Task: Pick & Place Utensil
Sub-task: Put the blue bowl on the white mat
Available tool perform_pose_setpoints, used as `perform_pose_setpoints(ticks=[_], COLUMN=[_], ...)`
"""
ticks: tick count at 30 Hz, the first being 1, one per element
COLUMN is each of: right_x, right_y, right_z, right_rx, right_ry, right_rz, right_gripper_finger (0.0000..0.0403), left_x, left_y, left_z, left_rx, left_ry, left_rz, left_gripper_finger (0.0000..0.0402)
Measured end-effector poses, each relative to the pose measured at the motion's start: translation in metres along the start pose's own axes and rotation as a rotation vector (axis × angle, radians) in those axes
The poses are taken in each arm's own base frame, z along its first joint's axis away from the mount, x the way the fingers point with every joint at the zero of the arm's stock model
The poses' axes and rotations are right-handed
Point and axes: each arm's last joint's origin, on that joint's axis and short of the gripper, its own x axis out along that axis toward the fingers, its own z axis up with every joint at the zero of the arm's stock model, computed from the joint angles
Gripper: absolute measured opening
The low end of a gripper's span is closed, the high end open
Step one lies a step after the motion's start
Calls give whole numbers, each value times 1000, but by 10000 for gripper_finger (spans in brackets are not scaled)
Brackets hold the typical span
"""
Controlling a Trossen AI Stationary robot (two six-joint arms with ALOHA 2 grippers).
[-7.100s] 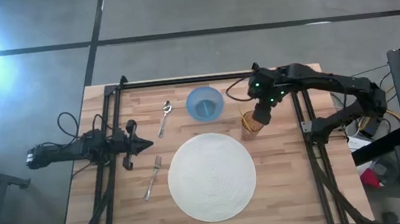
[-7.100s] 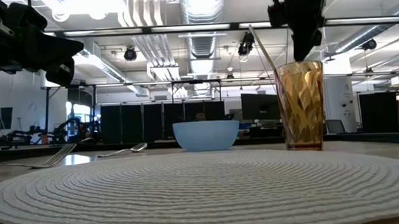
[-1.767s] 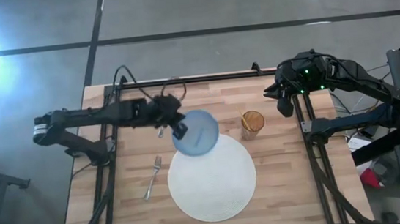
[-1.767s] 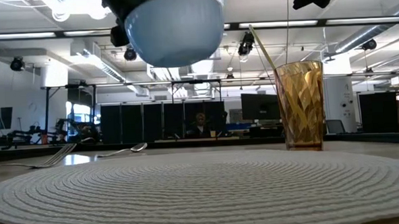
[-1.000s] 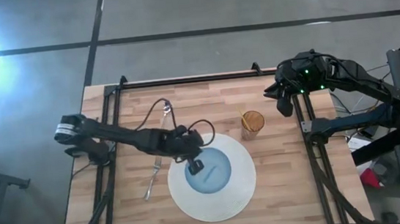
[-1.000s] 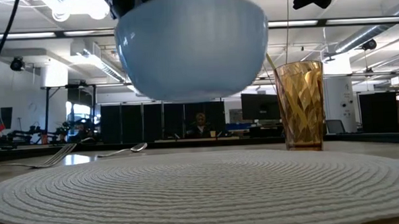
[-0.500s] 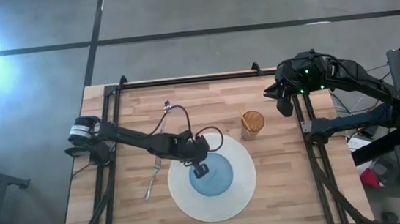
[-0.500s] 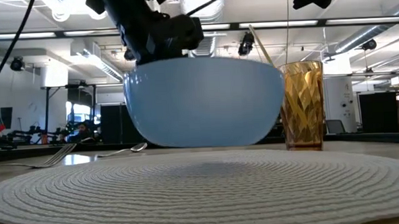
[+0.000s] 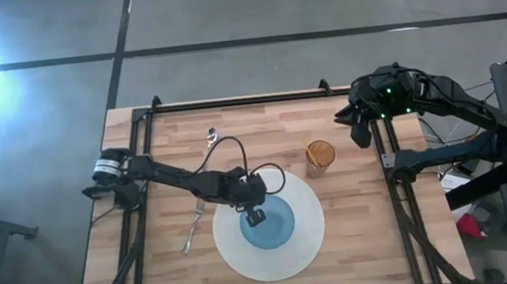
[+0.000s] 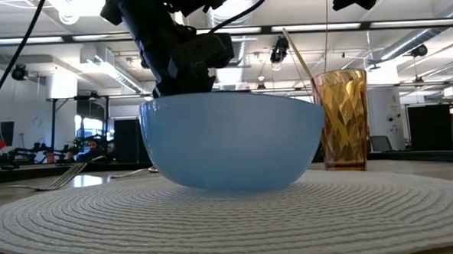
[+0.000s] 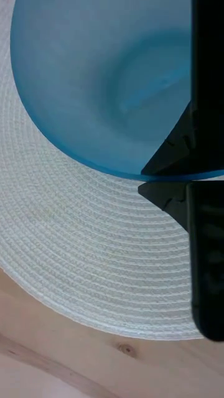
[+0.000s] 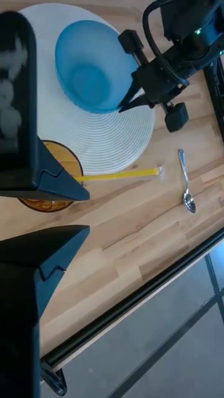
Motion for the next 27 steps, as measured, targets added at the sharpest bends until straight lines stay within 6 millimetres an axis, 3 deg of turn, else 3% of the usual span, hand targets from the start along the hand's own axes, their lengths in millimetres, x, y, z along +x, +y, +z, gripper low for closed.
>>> perform_pose_setpoints(ticks=[27], right_x=[0], right_y=[0], right_z=[0], right_rx=[3], right_ry=[0], right_rz=[0], right_gripper_finger=[68], left_x=[0], left_y=[1], left_z=[-1], left_rx=[18], left_ry=[21], left_rz=[-22], left_gripper_finger=[32])
